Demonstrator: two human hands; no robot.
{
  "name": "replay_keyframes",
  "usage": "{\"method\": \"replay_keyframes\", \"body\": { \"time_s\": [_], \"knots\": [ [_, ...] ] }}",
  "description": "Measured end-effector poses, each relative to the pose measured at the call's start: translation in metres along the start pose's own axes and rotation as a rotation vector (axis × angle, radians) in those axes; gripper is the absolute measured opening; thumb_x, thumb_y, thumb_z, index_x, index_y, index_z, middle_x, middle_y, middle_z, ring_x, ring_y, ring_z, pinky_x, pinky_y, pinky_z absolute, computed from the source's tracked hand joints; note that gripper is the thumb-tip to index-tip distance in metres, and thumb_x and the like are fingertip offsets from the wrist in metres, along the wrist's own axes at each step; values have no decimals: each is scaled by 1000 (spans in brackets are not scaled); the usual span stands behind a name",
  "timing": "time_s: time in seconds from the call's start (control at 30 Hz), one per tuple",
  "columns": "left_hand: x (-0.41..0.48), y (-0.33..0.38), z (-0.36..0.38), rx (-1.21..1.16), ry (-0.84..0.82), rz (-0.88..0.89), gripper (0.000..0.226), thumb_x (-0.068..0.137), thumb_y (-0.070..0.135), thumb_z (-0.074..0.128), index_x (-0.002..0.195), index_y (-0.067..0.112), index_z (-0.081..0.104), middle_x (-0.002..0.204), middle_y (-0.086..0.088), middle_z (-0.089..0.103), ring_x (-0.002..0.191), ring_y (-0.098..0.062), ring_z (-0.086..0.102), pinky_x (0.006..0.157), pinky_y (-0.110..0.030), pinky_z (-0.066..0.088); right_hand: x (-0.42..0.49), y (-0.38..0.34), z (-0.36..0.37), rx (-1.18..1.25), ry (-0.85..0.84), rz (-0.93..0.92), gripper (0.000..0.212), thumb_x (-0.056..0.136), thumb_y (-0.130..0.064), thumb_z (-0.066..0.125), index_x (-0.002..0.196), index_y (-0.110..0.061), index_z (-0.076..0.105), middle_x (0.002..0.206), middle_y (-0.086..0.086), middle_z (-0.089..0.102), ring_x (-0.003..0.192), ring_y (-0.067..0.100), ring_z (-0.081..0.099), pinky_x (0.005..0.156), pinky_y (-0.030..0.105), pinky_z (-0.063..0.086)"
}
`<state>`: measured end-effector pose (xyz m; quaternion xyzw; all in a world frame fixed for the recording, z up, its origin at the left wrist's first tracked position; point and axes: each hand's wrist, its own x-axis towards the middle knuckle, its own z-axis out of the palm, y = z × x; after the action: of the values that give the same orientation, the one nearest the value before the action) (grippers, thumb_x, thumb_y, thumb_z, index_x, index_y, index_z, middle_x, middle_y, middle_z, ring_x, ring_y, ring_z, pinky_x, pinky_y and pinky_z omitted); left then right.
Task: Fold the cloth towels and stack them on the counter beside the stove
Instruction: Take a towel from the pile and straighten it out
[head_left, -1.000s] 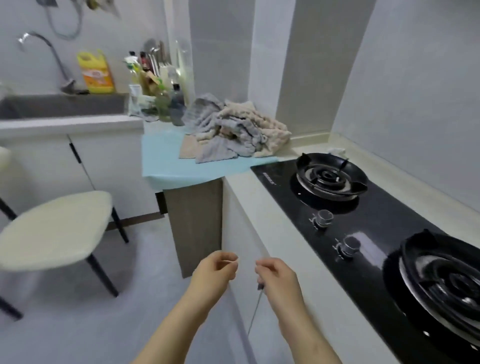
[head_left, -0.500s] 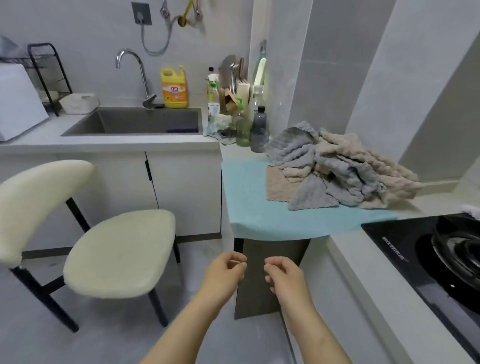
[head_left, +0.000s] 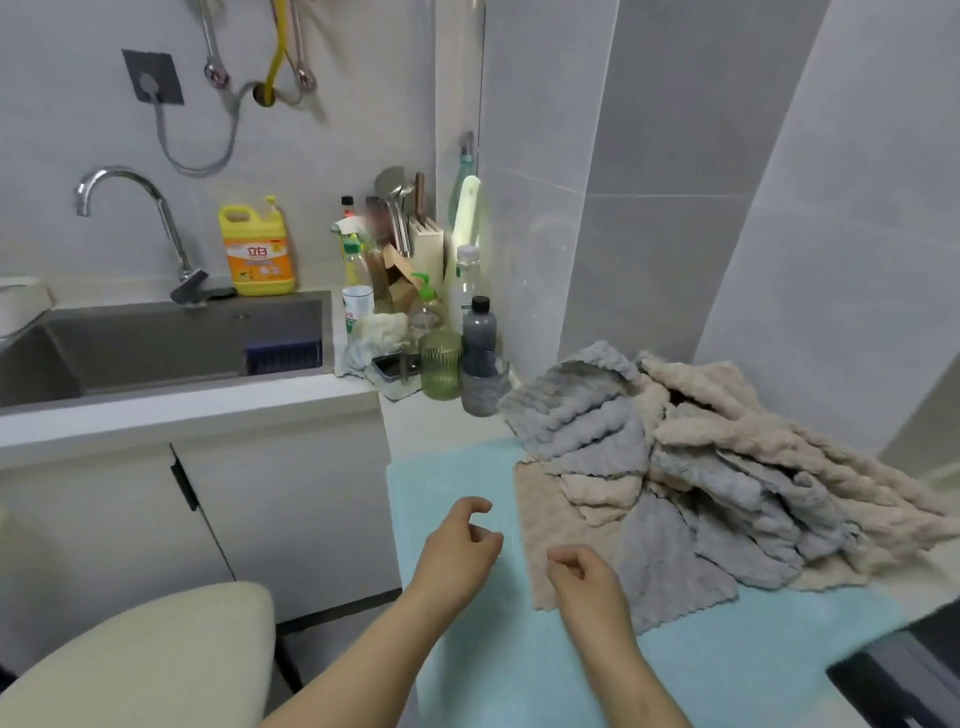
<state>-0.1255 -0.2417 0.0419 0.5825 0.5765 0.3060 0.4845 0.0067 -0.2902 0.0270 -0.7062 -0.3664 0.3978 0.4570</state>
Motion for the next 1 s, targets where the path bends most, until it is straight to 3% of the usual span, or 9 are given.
{"method": "replay_keyframes", "body": {
  "time_s": [0.13, 0.23, 0.37, 0.47, 0.67, 0.73, 0.83, 0.93, 1.0],
  "knots": [
    [70, 12, 9, 140, -95, 139, 26, 92, 21, 47, 115, 31, 46, 93, 5, 58, 74, -11, 56, 59, -18, 42, 46, 0, 7, -44, 151, 32, 19, 87, -10, 52, 86, -28, 59, 90, -1, 63, 86, 18, 59, 78, 31, 46],
    [122, 17, 20, 286, -209, 309, 30, 91, 20, 49, 121, 28, 49, 99, 8, 58, 77, -8, 56, 64, -17, 43, 77, 7, 13, -103, 307, 48, 23, 84, -10, 56, 81, -32, 56, 98, 2, 64, 96, 20, 60, 87, 32, 45],
    [180, 8, 31, 468, -385, 545, 37, 89, 19, 52, 126, 26, 48, 119, 8, 55, 100, -7, 52, 88, -20, 41, 104, 15, 29, -246, 604, 99, 19, 80, -15, 56, 95, -17, 68, 104, 6, 64, 101, 29, 56, 89, 32, 41],
    [215, -3, 32, 579, -546, 752, 37, 88, 21, 52, 125, 27, 50, 123, 12, 53, 113, -8, 47, 87, -12, 32, 112, 16, 56, -364, 800, 152, 33, 72, -26, 51, 95, -16, 71, 109, 7, 66, 101, 32, 57, 89, 35, 42],
    [251, -17, 34, 745, -807, 1092, 50, 76, 47, 36, 122, 32, 51, 118, 15, 53, 112, -8, 47, 86, -15, 38, 107, 19, 94, -634, 691, 306, 48, 58, -47, 44, 99, -31, 64, 111, 3, 69, 91, 25, 68, 68, 40, 56],
    [259, -18, 37, 744, -815, 1249, 43, 69, 52, 41, 105, 34, 57, 100, 17, 56, 90, -7, 57, 68, -14, 45, 104, 18, 101, -696, 692, 291, 50, 57, -57, 43, 102, -39, 53, 114, -2, 67, 102, 18, 57, 71, 37, 55],
    [268, -23, 45, 648, -801, 1500, 29, 69, 49, 50, 90, 32, 60, 81, 14, 59, 65, -8, 58, 49, -15, 43, 106, 23, 102, -761, 710, 255, 52, 55, -67, 46, 98, -43, 61, 117, -5, 66, 108, 13, 45, 87, 32, 41],
    [273, -27, 47, 574, -779, 1548, 21, 74, 46, 51, 88, 32, 58, 79, 14, 59, 64, -7, 57, 47, -16, 43, 111, 27, 102, -794, 796, 237, 46, 55, -66, 45, 88, -43, 67, 114, -6, 67, 107, 12, 45, 84, 29, 31],
    [278, -34, 49, 508, -738, 1564, 17, 80, 44, 48, 84, 32, 60, 79, 15, 59, 69, -7, 57, 50, -17, 45, 113, 28, 102, -818, 846, 210, 40, 57, -62, 45, 82, -41, 66, 111, -7, 68, 104, 12, 50, 85, 31, 42]
  ]
}}
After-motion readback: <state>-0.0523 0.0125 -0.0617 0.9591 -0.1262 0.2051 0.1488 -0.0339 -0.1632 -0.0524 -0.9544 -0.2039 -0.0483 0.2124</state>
